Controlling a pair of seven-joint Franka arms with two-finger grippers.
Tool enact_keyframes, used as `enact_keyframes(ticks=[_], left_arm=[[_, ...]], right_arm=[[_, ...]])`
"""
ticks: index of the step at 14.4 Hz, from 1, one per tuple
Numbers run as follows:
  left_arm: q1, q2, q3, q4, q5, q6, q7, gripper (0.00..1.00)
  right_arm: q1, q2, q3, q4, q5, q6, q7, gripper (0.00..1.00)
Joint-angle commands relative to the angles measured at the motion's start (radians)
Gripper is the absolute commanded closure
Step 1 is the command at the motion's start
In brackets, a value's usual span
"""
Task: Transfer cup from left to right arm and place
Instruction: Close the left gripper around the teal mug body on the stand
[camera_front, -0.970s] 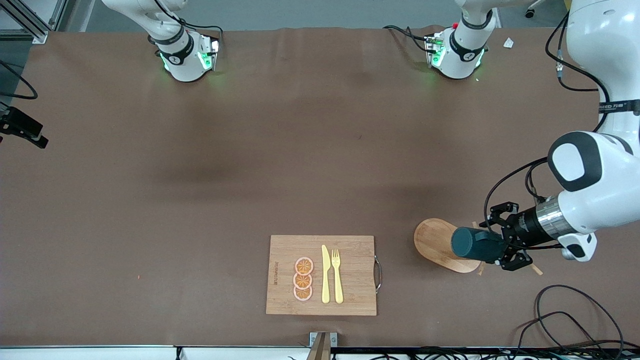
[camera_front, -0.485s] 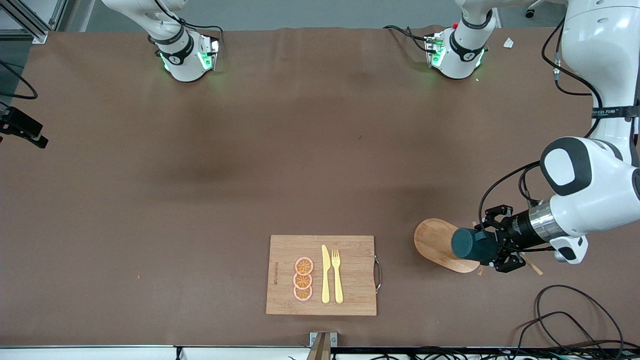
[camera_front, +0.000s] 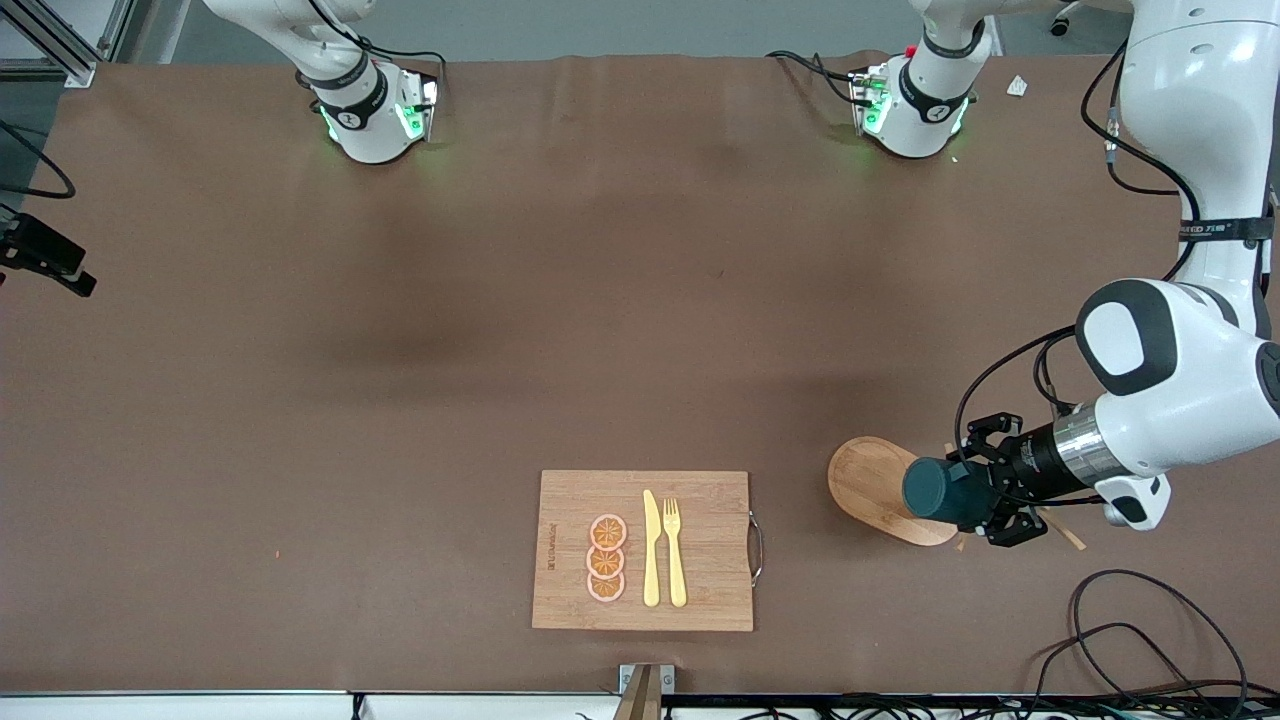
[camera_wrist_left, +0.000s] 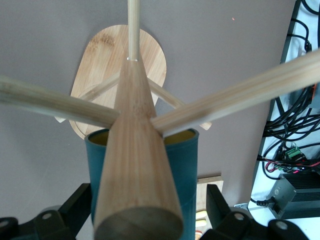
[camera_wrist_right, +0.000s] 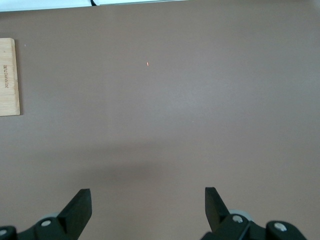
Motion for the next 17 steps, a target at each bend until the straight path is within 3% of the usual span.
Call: enact_keyframes(ticks=[1,4,8,13,17], left_arm=[[-0.004,0.004,-0.002,0.004,0.001,0.014,0.007,0.12],[-0.004,0.010,-0.004,0.002,0.001,0.014,0.005,0.17],[-0.004,0.010,-0.004,0.004,0.001,0.014,0.007,0.31],[-0.003,-0.030,-0.013,0.018,0.001,0.003,-0.004,0.32],[-0.032,-0.079,-0.064,0.016,0.026,-0.035,-0.013,0.32]], right_arm=[[-0.012,-0.026,0.009,-0.026,-0.014,0.002,-0.010,0.00],[-0.012,-0.026,0.009,-0.026,-0.014,0.002,-0.010,0.00],[-0.012,-0.026,0.009,-0.026,-0.014,0.000,-0.010,0.00],[-0.012,-0.026,0.009,-0.026,-0.014,0.002,-0.010,0.00],[-0.012,-0.026,0.009,-0.026,-0.014,0.002,-0.010,0.00]])
